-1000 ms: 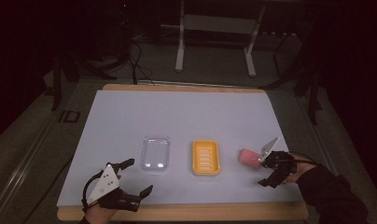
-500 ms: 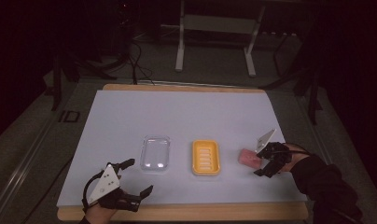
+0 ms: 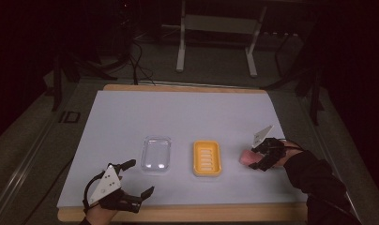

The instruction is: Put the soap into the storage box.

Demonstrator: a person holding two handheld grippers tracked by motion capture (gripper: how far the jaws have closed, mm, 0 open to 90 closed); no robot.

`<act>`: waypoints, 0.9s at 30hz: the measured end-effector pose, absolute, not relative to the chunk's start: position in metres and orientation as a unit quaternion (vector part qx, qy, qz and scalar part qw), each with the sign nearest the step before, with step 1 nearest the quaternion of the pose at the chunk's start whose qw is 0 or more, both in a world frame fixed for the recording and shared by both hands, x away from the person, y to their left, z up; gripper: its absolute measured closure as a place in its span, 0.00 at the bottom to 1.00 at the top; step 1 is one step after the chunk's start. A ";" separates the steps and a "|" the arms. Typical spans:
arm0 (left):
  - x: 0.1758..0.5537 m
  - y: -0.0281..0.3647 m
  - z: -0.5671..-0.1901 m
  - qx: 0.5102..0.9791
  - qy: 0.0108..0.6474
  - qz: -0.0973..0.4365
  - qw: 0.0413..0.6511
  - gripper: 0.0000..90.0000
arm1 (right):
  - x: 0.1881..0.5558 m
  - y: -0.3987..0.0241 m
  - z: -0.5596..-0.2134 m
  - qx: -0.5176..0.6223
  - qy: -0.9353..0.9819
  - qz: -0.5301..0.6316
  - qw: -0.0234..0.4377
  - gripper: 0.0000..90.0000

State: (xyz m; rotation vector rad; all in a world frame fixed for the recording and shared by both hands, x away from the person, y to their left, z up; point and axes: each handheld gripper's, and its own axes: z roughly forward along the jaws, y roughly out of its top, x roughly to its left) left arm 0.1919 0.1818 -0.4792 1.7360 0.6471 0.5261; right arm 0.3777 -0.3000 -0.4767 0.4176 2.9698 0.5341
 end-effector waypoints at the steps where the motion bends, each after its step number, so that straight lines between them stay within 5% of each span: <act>1: 0.192 0.182 -0.479 0.740 0.276 0.224 0.571 0.01 | 0.379 -0.299 -0.478 0.139 0.974 0.172 0.049 0.32; 27: 0.193 0.180 -0.481 0.745 0.274 0.221 0.567 0.01 | 0.391 -0.282 -0.499 0.139 0.987 0.076 0.030 0.41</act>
